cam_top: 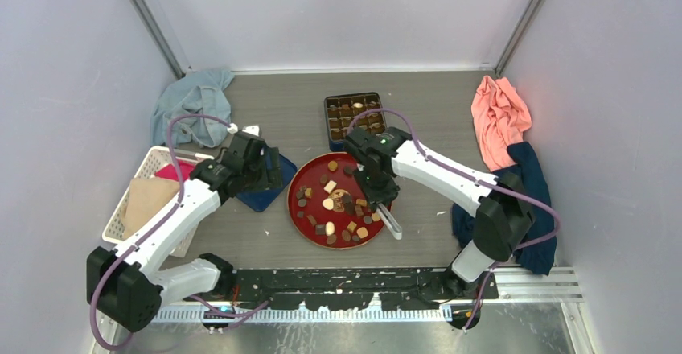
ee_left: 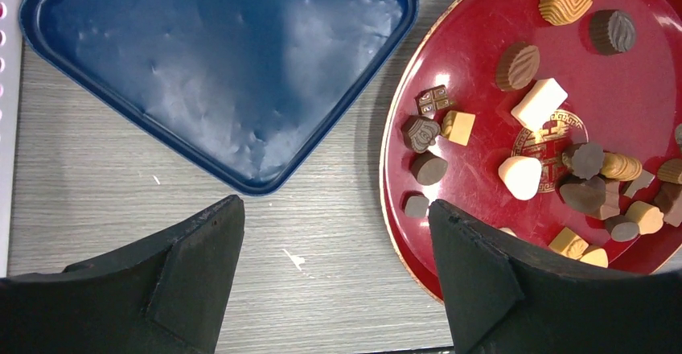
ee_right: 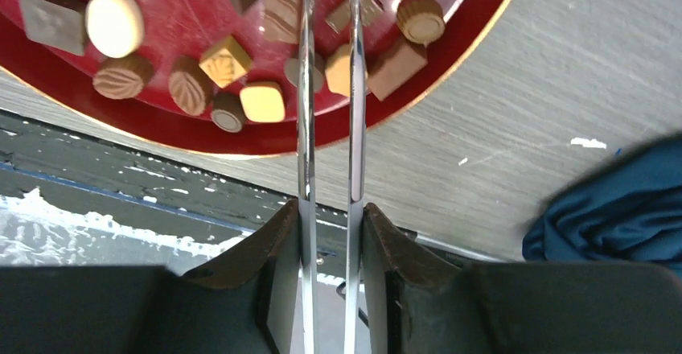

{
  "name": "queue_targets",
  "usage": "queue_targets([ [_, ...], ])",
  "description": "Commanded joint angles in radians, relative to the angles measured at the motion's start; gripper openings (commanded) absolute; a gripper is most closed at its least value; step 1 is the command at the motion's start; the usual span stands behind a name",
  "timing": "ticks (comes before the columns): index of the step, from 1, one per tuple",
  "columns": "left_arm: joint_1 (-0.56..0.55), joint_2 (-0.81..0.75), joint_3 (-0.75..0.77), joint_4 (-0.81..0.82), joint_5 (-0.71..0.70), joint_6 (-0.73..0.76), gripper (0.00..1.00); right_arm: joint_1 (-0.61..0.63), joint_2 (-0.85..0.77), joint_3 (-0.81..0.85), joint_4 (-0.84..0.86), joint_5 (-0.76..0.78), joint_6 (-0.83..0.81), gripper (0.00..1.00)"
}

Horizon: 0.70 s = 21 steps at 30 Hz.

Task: Pack the chocolate
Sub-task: Pick up the fake chocolate from the plate.

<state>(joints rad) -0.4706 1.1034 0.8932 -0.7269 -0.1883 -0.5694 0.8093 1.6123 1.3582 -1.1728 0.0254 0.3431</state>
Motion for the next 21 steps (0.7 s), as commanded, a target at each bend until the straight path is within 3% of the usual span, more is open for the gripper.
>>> queue_targets([
  [1,0.006,0.011,0.013,0.045,0.010,-0.001,0.85,-0.018,-0.096,-0.026,0.005,-0.003,0.059,0.39],
  [3,0.006,0.016,0.013,0.048,0.013,-0.002,0.85,-0.018,-0.078,-0.040,0.025,0.005,0.053,0.43],
  [21,0.006,0.013,0.021,0.021,-0.043,0.021,0.85,-0.034,0.156,0.078,0.121,0.001,-0.075,0.47],
])
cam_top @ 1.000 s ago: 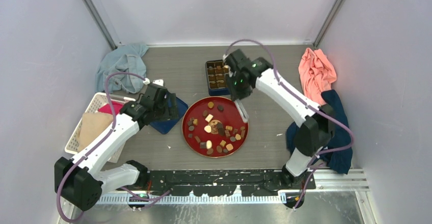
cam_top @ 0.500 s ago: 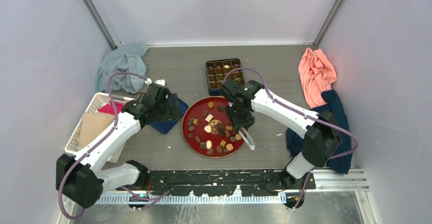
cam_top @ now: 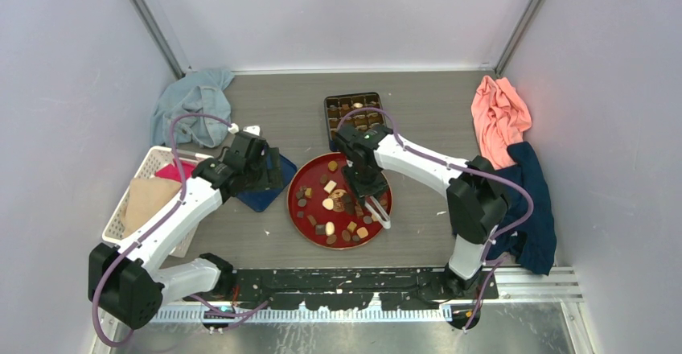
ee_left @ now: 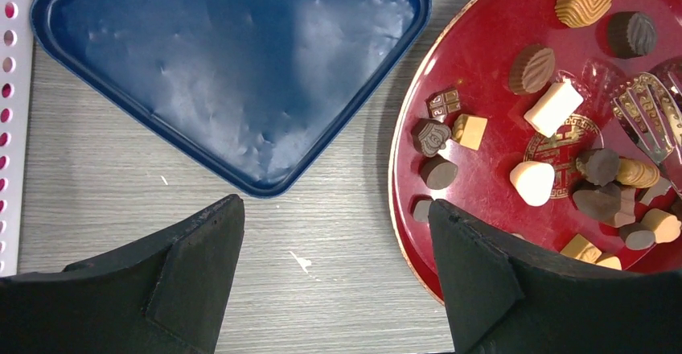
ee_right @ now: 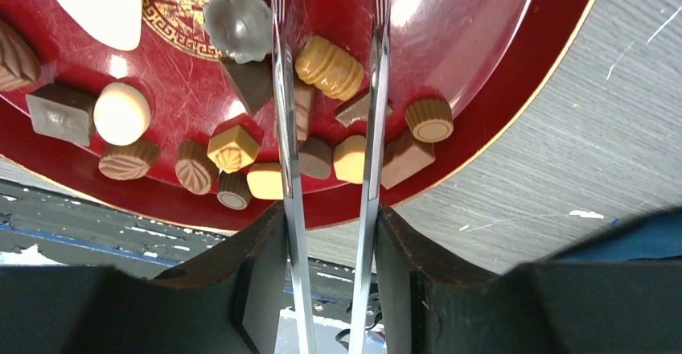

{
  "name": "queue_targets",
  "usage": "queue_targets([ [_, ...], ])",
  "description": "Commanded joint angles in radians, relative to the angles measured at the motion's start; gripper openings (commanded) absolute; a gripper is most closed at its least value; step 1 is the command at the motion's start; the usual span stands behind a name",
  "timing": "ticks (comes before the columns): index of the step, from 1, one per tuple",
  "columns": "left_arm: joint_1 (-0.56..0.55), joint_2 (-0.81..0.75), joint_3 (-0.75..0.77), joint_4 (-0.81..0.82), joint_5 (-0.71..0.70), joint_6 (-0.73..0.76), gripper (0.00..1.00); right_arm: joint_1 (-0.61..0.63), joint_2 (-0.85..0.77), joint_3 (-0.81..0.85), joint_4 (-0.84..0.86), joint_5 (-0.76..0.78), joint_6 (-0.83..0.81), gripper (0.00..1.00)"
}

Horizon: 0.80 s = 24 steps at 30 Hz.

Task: Pack the chocolate
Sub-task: Pick up the fake chocolate from the plate.

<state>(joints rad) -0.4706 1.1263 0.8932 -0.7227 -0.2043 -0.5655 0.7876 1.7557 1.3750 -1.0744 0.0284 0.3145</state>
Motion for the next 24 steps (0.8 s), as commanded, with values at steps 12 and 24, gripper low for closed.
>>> queue_targets([
  [12,0.012,0.023,0.030,0.023,-0.035,0.018,0.85,-0.084,0.066,0.092,0.050,-0.058,-0.088,0.48],
  [24,0.013,0.028,0.026,0.029,-0.031,0.018,0.85,-0.087,0.117,0.137,0.067,-0.083,-0.093,0.48],
])
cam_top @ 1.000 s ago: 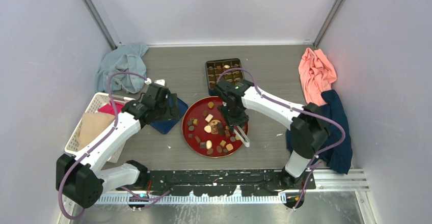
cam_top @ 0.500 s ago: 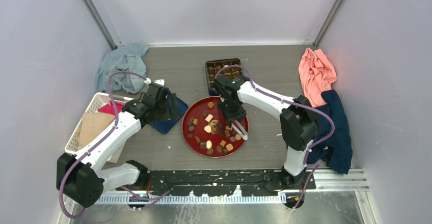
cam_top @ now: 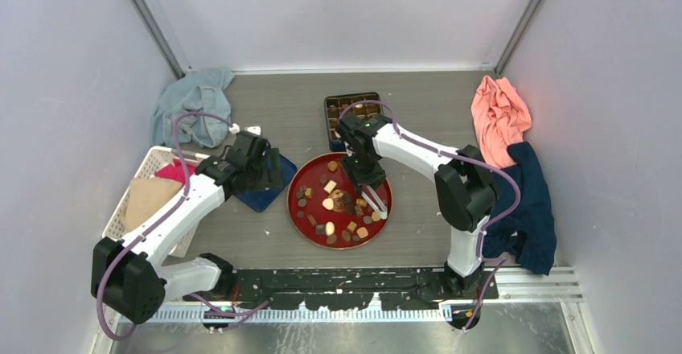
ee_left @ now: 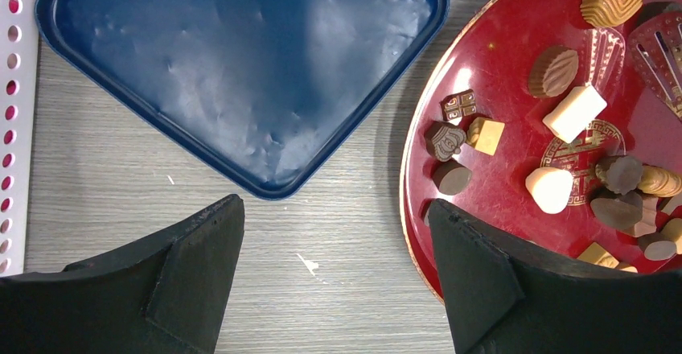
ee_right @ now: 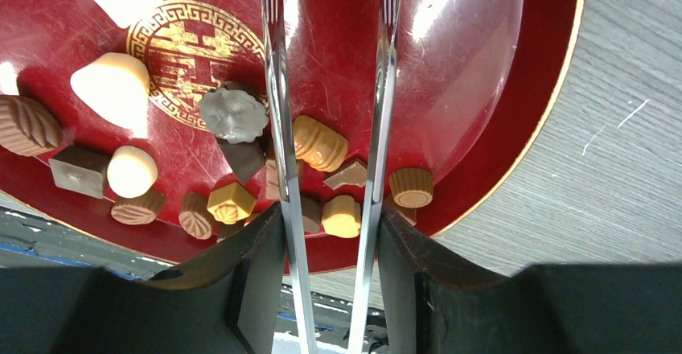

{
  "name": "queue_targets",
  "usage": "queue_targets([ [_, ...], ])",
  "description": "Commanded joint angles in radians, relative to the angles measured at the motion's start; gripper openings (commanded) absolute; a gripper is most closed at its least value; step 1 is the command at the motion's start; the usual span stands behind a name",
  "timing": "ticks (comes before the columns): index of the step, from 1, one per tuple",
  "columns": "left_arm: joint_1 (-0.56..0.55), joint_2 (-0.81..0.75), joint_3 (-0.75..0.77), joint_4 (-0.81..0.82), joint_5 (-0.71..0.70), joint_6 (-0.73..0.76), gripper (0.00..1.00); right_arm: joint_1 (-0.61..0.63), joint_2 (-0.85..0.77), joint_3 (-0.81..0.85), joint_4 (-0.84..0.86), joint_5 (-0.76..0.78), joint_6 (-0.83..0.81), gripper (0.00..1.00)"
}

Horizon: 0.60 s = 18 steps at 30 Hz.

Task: Pack the chocolate
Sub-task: Pick up the fake chocolate from the plate.

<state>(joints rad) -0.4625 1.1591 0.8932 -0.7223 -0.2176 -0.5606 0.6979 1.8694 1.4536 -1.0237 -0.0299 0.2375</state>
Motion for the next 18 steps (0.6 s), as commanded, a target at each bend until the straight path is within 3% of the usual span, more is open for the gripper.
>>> queue_targets([
  [1,0.005,-0.006,0.026,0.028,-0.019,0.013,0.85,0.002,0.008,0.061,0.017,-0.027,-0.015,0.48],
  [5,0.005,-0.013,0.023,0.026,-0.020,0.013,0.85,0.002,0.008,0.064,0.015,-0.025,-0.015,0.45],
  [11,0.005,-0.015,0.021,0.027,-0.016,0.011,0.85,0.003,-0.012,0.064,0.004,-0.006,-0.008,0.29],
  [18,0.005,-0.019,0.020,0.027,-0.014,0.010,0.85,0.002,-0.089,0.071,-0.027,0.027,0.013,0.23],
])
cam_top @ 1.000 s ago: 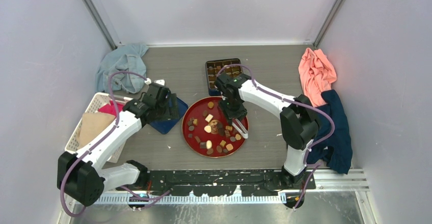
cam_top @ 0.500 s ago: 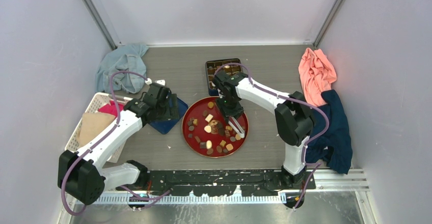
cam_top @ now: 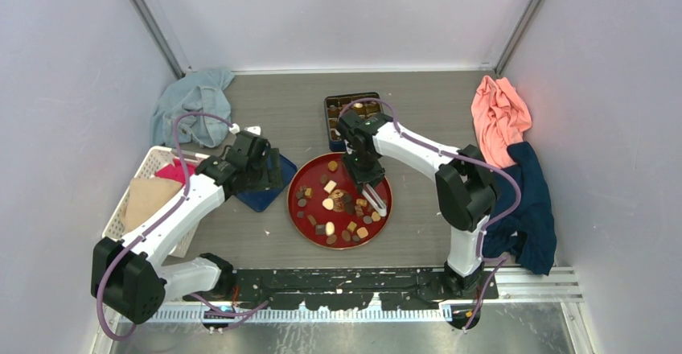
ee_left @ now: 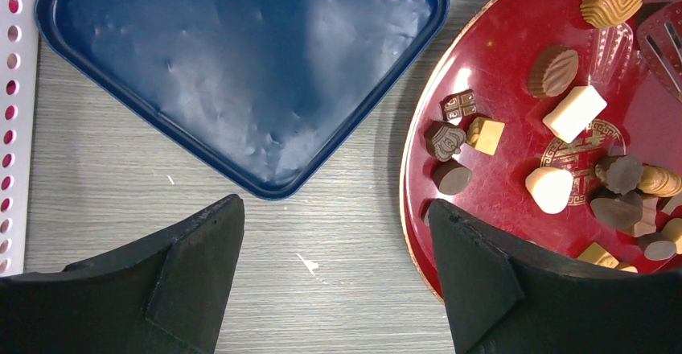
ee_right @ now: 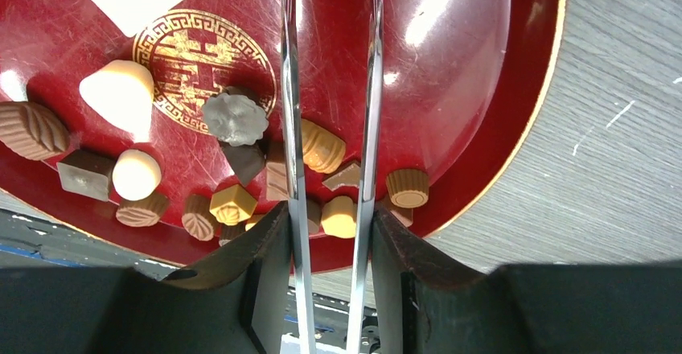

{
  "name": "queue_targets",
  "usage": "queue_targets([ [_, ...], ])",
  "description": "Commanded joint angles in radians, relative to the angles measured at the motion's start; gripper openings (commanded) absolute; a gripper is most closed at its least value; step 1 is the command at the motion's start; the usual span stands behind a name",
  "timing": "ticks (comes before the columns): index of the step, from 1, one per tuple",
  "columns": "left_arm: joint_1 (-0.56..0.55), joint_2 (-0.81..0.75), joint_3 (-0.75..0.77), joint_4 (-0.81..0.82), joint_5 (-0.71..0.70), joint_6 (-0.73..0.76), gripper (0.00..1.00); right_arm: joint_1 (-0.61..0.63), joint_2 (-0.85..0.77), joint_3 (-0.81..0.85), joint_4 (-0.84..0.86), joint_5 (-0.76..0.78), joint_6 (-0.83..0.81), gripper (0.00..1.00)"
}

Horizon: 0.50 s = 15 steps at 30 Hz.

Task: Pack the chocolate
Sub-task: Place the fake chocolate in the packing box.

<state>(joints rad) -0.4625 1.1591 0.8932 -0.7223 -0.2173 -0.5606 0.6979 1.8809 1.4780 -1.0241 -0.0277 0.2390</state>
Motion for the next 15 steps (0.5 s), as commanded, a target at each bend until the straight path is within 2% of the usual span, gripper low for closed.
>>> queue_targets([
  [1,0.005,-0.019,0.019,0.026,-0.012,0.010,0.85,0.002,-0.114,0.047,-0.033,0.056,0.014,0.23],
  [9,0.005,-0.023,0.029,0.026,-0.002,0.009,0.85,-0.021,-0.192,0.071,-0.062,0.096,0.031,0.22],
  [15,0.005,-0.033,0.023,0.032,-0.001,0.007,0.85,-0.160,-0.214,0.137,-0.015,0.060,0.039,0.22],
])
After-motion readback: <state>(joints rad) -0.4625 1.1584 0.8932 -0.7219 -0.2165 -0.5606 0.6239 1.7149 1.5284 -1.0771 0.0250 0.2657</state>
